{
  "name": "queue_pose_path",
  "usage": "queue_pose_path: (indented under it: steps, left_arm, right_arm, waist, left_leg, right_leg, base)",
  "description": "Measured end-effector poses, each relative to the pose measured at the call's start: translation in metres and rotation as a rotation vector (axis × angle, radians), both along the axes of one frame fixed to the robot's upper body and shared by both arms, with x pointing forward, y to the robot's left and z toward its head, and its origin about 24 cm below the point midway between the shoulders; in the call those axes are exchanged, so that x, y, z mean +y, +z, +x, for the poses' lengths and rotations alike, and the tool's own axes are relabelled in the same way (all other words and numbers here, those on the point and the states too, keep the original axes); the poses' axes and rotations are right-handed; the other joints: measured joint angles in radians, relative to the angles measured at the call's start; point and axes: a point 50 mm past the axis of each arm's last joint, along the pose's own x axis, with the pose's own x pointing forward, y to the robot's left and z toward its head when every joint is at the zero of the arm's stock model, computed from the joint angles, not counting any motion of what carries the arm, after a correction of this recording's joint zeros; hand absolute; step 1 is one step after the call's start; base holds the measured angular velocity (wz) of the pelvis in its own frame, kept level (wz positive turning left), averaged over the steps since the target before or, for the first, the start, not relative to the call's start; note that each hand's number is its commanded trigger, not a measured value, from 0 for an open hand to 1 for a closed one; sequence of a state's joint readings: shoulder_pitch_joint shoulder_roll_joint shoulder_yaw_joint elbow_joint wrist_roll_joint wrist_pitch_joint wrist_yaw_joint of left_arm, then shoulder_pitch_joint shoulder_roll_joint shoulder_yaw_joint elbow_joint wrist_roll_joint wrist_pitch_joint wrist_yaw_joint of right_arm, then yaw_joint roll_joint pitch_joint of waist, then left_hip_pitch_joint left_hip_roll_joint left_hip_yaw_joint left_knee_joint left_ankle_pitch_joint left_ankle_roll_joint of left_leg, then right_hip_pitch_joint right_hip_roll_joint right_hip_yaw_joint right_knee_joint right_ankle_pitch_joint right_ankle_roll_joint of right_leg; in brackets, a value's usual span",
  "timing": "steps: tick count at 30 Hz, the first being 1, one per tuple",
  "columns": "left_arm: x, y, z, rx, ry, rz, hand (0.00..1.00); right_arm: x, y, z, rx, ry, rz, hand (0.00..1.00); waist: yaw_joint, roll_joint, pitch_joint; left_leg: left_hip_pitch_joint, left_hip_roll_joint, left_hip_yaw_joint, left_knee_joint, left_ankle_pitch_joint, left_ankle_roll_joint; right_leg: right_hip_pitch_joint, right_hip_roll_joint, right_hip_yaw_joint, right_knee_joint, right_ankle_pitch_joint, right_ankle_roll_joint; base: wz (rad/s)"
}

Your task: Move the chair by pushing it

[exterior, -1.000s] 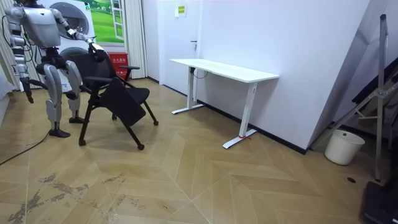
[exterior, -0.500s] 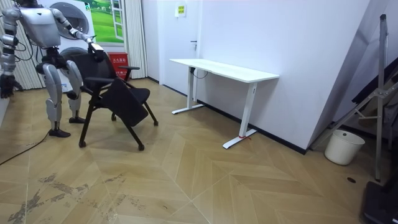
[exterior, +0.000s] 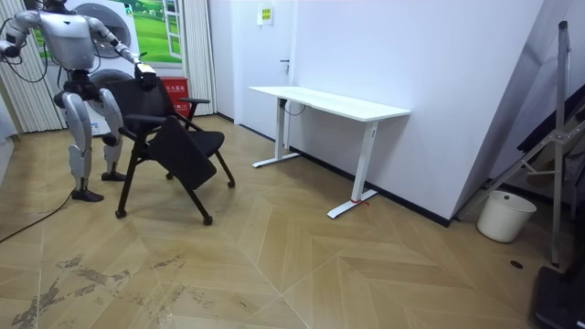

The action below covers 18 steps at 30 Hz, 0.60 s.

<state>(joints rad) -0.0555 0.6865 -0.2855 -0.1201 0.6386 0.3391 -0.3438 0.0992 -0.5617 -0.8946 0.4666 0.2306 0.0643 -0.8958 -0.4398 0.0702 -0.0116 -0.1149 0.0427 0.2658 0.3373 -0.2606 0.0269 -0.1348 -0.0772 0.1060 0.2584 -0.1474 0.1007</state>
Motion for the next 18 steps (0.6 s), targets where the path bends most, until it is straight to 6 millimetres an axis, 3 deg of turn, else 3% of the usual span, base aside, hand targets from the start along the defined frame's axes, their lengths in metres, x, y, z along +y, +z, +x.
queue_pose_path:
  steps: [1,4,7,10,12,18]
  left_arm:
    - [0.001,0.000,0.001,-0.004,-0.016,0.008,1.00]
    - [-0.001,0.003,0.002,-0.020,-0.048,0.013,1.00]
    - [-0.004,0.003,0.005,-0.027,-0.091,0.011,1.00]
    - [-0.011,0.002,0.009,-0.023,-0.131,0.018,1.00]
    - [-0.012,0.002,0.011,-0.025,-0.150,0.017,1.00]
    - [-0.016,0.004,0.014,-0.035,-0.199,0.016,1.00]
  right_arm:
    - [0.005,0.034,0.016,0.017,0.031,-0.175,0.00]
    - [0.033,0.096,0.039,0.054,0.084,-0.547,0.00]
    - [0.067,0.130,0.063,0.130,0.149,-0.826,0.00]
    - [0.098,0.138,0.086,0.216,0.284,-0.971,0.00]
    - [0.115,0.140,0.099,0.253,0.383,-1.016,0.00]
    - [0.157,0.148,0.122,0.284,0.676,-1.090,0.00]
  waist:
    - [0.008,0.000,-0.0003]
    - [0.031,-0.005,-0.0014]
    - [0.051,-0.006,0.0005]
    - [0.091,-0.009,0.0054]
    - [0.111,-0.017,0.0159]
    - [0.159,-0.034,0.0288]
  left_leg:
    - [-0.001,0.000,0.009,0.002,-0.006,0.003]
    - [0.003,0.000,0.013,0.003,-0.010,0.005]
    - [0.012,0.000,0.019,-0.002,-0.010,0.004]
    - [0.043,0.000,0.040,-0.021,-0.009,0.004]
    - [0.062,-0.001,0.051,-0.036,-0.009,0.003]
    - [0.105,-0.002,0.071,-0.077,-0.003,-0.002]
  right_leg:
    - [-0.004,0.000,0.008,0.000,0.002,0.003]
    - [-0.007,-0.001,0.006,0.000,0.002,0.004]
    - [-0.005,-0.002,0.003,0.002,0.002,0.004]
    - [0.007,-0.002,0.001,-0.002,0.003,0.002]
    - [0.015,-0.002,-0.001,0.000,0.003,0.002]
    - [0.033,0.001,-0.004,-0.001,0.003,0.002]
  base:
    - [-0.12]
    - [-0.05]
    - [-0.05]
    - [-0.20]
    - [-0.14]
    - [-0.11]
